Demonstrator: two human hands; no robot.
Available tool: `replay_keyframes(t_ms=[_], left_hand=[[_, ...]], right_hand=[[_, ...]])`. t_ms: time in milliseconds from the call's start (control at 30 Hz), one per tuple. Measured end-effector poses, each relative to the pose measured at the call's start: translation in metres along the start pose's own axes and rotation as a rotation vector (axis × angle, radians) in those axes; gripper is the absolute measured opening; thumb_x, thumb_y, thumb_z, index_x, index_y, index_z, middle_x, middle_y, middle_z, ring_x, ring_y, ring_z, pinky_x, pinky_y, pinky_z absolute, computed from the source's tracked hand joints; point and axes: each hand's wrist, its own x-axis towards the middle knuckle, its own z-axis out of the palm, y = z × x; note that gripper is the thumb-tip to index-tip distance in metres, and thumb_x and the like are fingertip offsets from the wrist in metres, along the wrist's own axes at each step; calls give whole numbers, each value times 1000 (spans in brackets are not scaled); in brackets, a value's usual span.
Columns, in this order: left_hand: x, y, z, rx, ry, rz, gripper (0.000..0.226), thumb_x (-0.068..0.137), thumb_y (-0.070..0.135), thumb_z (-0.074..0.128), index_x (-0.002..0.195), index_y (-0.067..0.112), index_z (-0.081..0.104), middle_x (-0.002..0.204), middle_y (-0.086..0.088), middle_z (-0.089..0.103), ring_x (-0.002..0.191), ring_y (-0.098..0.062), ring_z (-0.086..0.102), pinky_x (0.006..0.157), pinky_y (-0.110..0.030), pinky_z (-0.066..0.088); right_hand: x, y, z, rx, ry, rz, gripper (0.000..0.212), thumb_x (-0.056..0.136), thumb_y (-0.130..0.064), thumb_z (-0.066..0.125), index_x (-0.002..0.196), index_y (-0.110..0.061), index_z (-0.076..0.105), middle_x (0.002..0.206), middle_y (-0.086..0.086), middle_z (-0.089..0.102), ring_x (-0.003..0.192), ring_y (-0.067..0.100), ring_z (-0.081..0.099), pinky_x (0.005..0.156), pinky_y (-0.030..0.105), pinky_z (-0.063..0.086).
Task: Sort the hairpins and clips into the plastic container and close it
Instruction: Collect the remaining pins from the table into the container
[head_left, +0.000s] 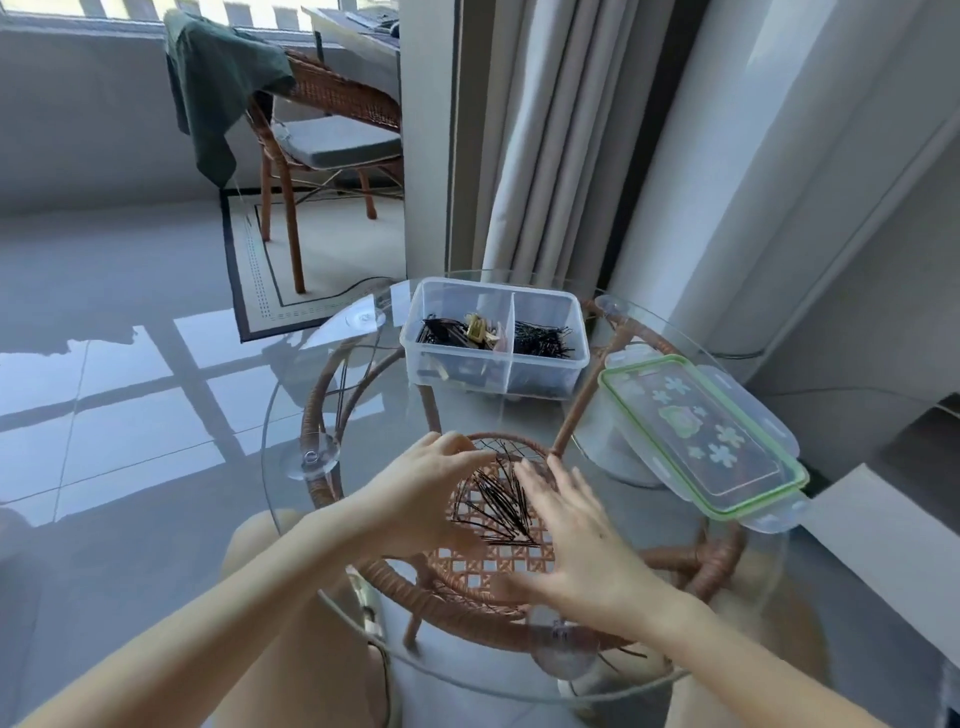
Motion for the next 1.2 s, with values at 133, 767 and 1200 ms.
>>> replay_keyframes(t_ms=[133, 767, 1200], left_hand=[[7, 4, -4, -109, 80, 7, 74, 72, 32, 74, 136, 18, 42, 126, -1, 53, 109, -16, 54, 97, -25, 44], [-6, 0, -2, -27, 86, -70, 55, 77, 38, 67, 128, 27, 51, 120, 3, 51, 106, -14, 51, 94, -28, 46], [9, -11, -8, -59, 97, -68, 34, 79, 28, 68, 111, 19, 63, 106, -1, 61, 90, -16, 58, 83, -28, 51]], right_hand=[[19, -4, 9, 199, 194, -9, 85, 77, -59, 55, 147, -27, 19, 156, -2, 20, 145, 21, 8, 117, 35, 7], [29, 1, -20, 0, 136, -58, 29, 86, -32, 62, 107, -12, 60, 108, 3, 60, 105, 18, 49, 83, 21, 34], [40, 11, -42, 119, 20, -40, 15, 89, -24, 59, 85, -10, 63, 82, 3, 63, 74, 16, 57, 63, 23, 43]])
